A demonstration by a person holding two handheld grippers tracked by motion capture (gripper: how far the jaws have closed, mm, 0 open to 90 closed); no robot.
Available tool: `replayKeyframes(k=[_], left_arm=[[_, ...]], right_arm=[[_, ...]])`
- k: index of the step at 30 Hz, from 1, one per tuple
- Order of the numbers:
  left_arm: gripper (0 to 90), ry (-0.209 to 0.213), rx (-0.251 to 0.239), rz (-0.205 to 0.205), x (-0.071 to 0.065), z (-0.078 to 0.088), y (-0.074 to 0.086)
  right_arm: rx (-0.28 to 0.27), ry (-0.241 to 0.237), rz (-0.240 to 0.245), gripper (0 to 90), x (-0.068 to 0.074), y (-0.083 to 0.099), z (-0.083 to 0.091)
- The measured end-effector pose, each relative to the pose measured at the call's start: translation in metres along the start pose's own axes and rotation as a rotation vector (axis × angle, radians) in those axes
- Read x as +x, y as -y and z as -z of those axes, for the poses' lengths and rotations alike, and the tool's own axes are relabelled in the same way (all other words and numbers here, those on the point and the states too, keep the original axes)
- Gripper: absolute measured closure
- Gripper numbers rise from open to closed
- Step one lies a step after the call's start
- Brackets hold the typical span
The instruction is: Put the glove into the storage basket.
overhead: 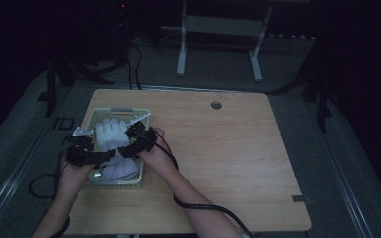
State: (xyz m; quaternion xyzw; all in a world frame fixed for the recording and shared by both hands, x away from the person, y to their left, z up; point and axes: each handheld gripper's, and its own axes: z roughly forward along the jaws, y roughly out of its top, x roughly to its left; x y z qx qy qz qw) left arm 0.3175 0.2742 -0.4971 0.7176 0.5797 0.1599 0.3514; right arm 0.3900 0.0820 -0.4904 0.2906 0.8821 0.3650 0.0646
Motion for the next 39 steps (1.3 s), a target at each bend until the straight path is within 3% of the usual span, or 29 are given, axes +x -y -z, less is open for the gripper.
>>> replayKeyframes(k=[2,3,5,6,10,13,24,25,39], left_arm=[[14.2,-0.003,-0.011,-0.002,-0.001,0.001,0.0],[14.2,-0.003,-0.028,0.002,-0.002,0.004,0.001],[14.3,0.041,-0.047,0.011,-0.006,0.007,0.001],[14.2,0.041,-0.047,0.011,-0.006,0.007,0.001],[14.2,0.062,-0.06,-0.018,-0.017,0.009,0.002],[14.3,0.078,-0.069,-0.056,-0.032,0.011,0.001],[14.2,0.156,-0.107,-0.113,-0.069,0.015,-0.001],[14.2,0.144,-0.119,-0.15,-0.079,0.016,-0.001],[14.2,0.304,-0.135,-0.249,-0.142,0.017,-0.003]], right_arm=[[-0.019,0.012,0.001,16.5,-0.002,0.001,0.004],[-0.044,0.0,-0.023,16.5,-0.006,0.001,0.011],[-0.051,0.007,-0.02,16.6,-0.008,0.001,0.016],[-0.051,0.004,-0.016,16.6,-0.009,0.0,0.019],[-0.051,0.018,-0.001,16.5,-0.012,0.002,0.027],[-0.057,0.018,-0.013,16.5,-0.02,0.009,0.036],[-0.076,0.047,-0.007,16.5,-0.036,0.028,0.066],[-0.076,0.05,-0.005,16.5,-0.038,0.029,0.068],[-0.093,0.085,-0.017,15.4,-0.061,0.068,0.103]])
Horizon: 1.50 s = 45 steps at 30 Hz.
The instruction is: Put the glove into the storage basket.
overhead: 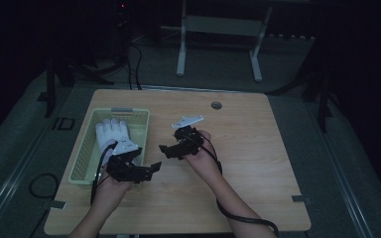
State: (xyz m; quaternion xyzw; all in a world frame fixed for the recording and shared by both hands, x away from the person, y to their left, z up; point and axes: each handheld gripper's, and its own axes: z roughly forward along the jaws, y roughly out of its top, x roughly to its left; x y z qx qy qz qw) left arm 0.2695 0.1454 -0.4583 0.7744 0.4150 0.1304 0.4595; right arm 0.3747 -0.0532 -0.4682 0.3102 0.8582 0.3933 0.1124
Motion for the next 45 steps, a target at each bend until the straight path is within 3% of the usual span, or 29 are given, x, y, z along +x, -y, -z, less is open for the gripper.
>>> replayKeyframes(k=[8,13,22,31,37,45], left_arm=[[14.2,0.072,0.006,-0.054,-0.03,-0.019,0.004],[14.2,0.109,0.011,-0.088,-0.043,-0.029,0.006],[14.2,0.159,0.031,-0.094,-0.053,-0.044,0.018],[14.3,0.195,0.094,-0.138,-0.064,-0.064,0.033],[14.3,0.229,0.093,-0.141,-0.069,-0.075,0.044],[14.3,0.252,0.108,-0.137,-0.069,-0.087,0.058]], right_arm=[[-0.007,0.021,-0.016,15.3,-0.013,0.024,0.014],[-0.014,0.03,-0.026,15.3,-0.019,0.04,0.022],[0.01,0.031,-0.038,14.8,-0.028,0.069,0.026],[0.021,0.026,-0.033,14.1,-0.032,0.091,0.029],[0.019,0.021,-0.049,13.7,-0.036,0.105,0.029],[0.037,0.032,-0.011,12.6,-0.036,0.121,0.025]])
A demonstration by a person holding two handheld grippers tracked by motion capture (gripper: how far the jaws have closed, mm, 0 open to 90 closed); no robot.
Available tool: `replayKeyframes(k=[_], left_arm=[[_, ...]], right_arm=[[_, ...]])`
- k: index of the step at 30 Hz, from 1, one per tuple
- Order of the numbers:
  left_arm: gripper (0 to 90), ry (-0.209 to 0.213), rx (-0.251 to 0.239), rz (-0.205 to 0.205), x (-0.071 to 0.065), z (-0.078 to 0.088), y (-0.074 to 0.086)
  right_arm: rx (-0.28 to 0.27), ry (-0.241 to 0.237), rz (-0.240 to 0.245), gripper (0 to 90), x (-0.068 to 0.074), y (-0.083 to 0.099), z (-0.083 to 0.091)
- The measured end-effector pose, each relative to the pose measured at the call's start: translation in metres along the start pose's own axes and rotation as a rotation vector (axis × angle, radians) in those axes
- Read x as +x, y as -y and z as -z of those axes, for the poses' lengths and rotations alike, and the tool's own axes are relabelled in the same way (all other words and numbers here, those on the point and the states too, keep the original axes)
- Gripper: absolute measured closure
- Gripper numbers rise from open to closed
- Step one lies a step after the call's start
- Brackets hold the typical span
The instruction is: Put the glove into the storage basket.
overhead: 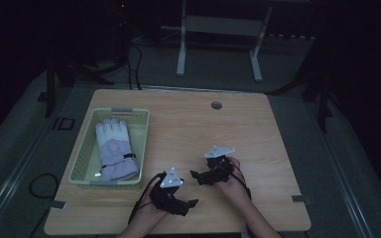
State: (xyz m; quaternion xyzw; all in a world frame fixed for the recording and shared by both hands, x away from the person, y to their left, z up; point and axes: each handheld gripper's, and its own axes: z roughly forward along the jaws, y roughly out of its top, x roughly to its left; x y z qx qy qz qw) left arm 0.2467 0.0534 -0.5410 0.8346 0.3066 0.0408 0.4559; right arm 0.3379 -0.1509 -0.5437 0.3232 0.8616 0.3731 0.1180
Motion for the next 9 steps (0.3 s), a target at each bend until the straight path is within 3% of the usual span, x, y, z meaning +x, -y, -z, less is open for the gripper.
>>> replayKeyframes(k=[9], left_arm=[[14.3,-0.014,0.005,0.026,0.0048,-0.0003,0.0044]], right_arm=[[-0.016,0.012,0.029,12.7,-0.0032,0.0088,-0.0002]])
